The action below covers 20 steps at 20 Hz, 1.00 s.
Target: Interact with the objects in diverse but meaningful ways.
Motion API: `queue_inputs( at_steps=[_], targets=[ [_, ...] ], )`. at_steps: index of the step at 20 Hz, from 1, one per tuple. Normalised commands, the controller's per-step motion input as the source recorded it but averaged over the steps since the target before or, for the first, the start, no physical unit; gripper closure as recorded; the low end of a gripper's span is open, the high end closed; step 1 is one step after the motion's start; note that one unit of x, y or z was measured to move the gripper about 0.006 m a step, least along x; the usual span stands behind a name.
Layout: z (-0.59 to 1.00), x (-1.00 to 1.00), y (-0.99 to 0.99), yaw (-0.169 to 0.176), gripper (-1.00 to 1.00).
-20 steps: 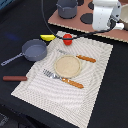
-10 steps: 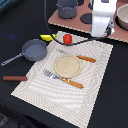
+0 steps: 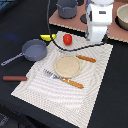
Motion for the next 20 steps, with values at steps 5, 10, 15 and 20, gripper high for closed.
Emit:
queue_inputs(
  at_steps=[5, 10, 15, 20],
  targets=[
    [-0.36, -0.4, 0.0, 0.067, 1.0],
    [-0.5, -0.45, 0.0, 0.063, 1.0],
    [-0.58, -0.44, -0.01, 0.059, 1.0],
    [-0.27, -0.4, -0.04, 0.018, -1.0]
  ],
)
